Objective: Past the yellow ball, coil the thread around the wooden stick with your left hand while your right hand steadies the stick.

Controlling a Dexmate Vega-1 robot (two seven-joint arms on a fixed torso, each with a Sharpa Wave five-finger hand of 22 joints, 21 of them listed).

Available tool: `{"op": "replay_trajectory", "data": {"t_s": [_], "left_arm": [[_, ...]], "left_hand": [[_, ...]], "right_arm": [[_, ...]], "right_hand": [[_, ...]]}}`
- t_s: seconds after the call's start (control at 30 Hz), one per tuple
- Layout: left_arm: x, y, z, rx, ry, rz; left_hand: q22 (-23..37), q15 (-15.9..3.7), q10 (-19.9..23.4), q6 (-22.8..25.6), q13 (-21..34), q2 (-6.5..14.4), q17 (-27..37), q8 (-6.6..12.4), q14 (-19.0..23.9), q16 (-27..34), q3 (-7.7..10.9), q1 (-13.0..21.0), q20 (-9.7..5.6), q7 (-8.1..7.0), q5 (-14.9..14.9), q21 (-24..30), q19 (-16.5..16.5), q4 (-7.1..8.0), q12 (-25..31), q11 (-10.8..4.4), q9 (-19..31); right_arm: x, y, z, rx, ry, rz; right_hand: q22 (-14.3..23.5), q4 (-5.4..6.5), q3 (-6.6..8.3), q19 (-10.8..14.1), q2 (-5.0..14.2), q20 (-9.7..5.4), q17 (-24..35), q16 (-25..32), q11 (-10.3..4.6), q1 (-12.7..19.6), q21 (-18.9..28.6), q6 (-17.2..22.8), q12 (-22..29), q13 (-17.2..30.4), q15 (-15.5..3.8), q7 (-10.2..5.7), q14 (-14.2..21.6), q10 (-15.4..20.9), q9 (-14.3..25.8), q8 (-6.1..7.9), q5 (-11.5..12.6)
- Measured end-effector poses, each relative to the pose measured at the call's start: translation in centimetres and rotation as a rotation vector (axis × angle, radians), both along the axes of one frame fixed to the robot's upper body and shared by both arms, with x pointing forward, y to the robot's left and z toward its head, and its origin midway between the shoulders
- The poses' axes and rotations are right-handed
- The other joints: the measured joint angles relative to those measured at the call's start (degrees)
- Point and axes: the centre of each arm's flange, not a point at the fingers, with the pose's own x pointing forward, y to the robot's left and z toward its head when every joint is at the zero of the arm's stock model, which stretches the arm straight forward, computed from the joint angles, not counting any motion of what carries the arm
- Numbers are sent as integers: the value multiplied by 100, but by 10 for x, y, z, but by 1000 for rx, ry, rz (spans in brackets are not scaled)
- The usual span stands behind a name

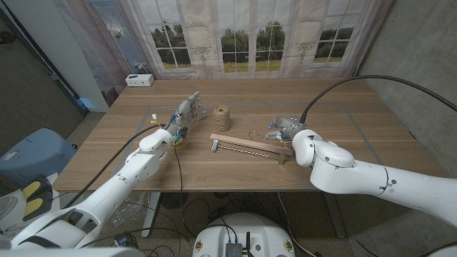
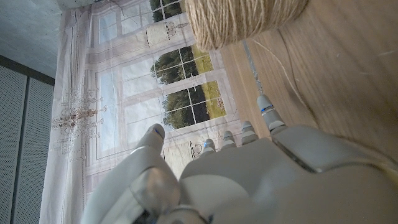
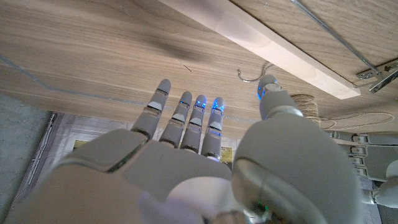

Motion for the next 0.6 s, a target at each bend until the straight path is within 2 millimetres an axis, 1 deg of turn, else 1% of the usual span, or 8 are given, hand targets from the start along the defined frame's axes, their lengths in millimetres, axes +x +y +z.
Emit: {"op": "replay_trajectory", "data": {"t_s": [0.03,0.1,0.23,0.3,0.37,0.43,0.53,0.6], "left_arm": [[0,0,0,0,0,0],[0,1,0,-1,1,1],[0,1,-1,-2,2,1],[1,2,-1,-1,2,1],[1,2,-1,-1,2,1],[1,2,0,-1,2,1],[1,3,0,-1,2,1],[1,3,0,0,2,2]], "left_hand": [[0,0,0,0,0,0,0,0,0,0,0,0,0,0,0,0,0,0,0,0,0],[0,0,0,0,0,0,0,0,0,0,0,0,0,0,0,0,0,0,0,0,0],[0,0,0,0,0,0,0,0,0,0,0,0,0,0,0,-22,0,0,0,0,0],[0,0,0,0,0,0,0,0,0,0,0,0,0,0,0,-22,0,0,0,0,0],[0,0,0,0,0,0,0,0,0,0,0,0,0,0,0,-22,0,0,0,0,0],[0,0,0,0,0,0,0,0,0,0,0,0,0,0,0,-22,0,0,0,0,0],[0,0,0,0,-1,0,0,0,0,0,0,0,0,0,0,-22,0,0,0,0,0],[0,0,0,0,-1,0,0,0,0,0,0,0,0,0,0,-22,0,0,0,0,0]], "right_arm": [[0,1,-1,-2,3,1],[2,4,-2,-13,9,4],[4,8,-5,-28,16,8],[6,10,-7,-40,24,3],[8,11,-9,-51,34,-1],[9,11,-11,-57,45,-10],[11,14,-14,-69,57,-14],[13,15,-17,-79,65,-21]], "right_hand": [[0,0,0,25,-41,-25,21,0,-2,49,0,19,0,17,-1,-19,1,2,0,0,14],[0,0,0,66,-17,-66,27,0,-40,123,0,40,0,27,-11,-40,15,40,0,0,16],[0,0,0,50,-64,-79,64,0,-41,278,0,68,0,51,7,-73,52,39,0,0,89],[19,34,-34,29,-115,-100,99,0,-111,386,0,-18,-51,77,-1,-134,-51,-36,17,-67,107],[29,80,-81,-20,-163,-149,138,0,-118,441,-6,-193,-110,101,5,-134,-194,-193,27,-141,161],[29,96,-141,-61,-148,-189,170,-29,-122,497,-40,-335,-129,120,18,-141,-290,-317,27,-203,191],[29,112,-157,-61,-154,-190,188,-35,-141,503,-40,-415,-178,133,-3,-121,-331,-392,27,-227,203],[29,112,-157,-91,-172,-220,197,-35,-145,520,-40,-437,-178,133,-3,-144,-331,-396,27,-227,224]]}}
